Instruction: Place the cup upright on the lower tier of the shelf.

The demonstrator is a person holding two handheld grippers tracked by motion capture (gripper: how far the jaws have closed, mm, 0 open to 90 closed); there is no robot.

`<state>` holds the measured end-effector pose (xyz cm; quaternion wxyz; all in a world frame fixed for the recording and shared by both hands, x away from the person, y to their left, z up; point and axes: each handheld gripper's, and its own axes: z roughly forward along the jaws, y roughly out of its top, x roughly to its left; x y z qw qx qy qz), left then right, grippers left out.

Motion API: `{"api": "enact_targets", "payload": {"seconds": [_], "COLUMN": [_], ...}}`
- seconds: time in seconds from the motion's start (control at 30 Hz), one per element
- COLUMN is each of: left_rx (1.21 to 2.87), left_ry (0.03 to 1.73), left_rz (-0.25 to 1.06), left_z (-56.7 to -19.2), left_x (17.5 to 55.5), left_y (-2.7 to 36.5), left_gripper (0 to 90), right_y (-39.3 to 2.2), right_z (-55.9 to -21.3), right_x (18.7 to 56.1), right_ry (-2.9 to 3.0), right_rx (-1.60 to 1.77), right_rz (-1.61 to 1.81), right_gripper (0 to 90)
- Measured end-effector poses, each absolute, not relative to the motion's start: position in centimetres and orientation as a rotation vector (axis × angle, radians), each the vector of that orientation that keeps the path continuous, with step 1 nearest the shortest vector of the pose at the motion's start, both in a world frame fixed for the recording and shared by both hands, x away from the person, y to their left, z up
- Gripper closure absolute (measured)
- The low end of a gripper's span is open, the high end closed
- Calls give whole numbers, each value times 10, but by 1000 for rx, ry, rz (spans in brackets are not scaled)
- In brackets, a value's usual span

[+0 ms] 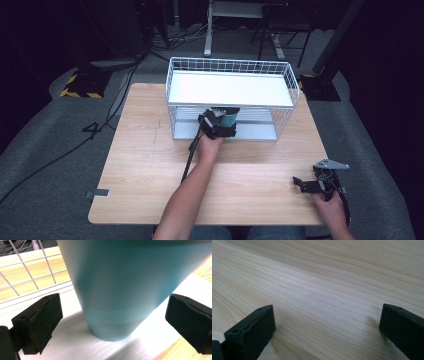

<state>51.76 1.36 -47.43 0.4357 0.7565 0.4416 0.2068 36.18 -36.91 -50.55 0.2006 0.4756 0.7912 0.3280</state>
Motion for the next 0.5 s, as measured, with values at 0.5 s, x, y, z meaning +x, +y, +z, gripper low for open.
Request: {"api": "enact_targets", "payload": {"seconds": [0.5], "left_rx": [1841], "left_ry": [1069], "left_rz": [472], "left_z": [-455], "left_x": [479], "left_y": [32], "left_gripper": [19], "right_y": [-369], "right_z": [-506], "right_x": [362], "right_ry": [2211], "right_rx": [1329], "right_rz": [917], "right_gripper": [5]}}
